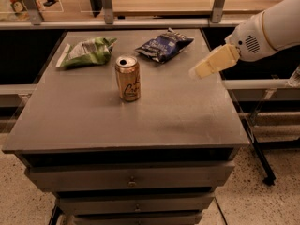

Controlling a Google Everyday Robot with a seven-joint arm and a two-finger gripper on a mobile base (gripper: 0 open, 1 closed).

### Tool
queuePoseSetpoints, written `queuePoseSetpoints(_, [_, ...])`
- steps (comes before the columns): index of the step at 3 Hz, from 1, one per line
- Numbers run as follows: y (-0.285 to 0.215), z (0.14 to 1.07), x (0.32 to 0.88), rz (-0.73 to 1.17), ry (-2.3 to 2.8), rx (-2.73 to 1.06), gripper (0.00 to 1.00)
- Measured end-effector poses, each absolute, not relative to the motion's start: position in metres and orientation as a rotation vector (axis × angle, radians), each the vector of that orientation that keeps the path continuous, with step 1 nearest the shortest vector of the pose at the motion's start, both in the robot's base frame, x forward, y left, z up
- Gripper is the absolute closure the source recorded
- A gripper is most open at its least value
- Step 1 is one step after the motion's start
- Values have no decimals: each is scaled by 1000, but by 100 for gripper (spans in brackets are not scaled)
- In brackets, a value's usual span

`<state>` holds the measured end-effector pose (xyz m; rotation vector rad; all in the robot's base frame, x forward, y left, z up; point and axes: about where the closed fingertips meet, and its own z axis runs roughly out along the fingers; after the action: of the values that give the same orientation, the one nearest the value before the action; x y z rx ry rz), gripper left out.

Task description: Pick blue chip bag

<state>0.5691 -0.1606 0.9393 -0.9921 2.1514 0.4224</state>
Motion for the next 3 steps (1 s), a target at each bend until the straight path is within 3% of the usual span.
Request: queuePoseSetpoints(3, [-150, 902, 624, 367, 2104, -789, 0])
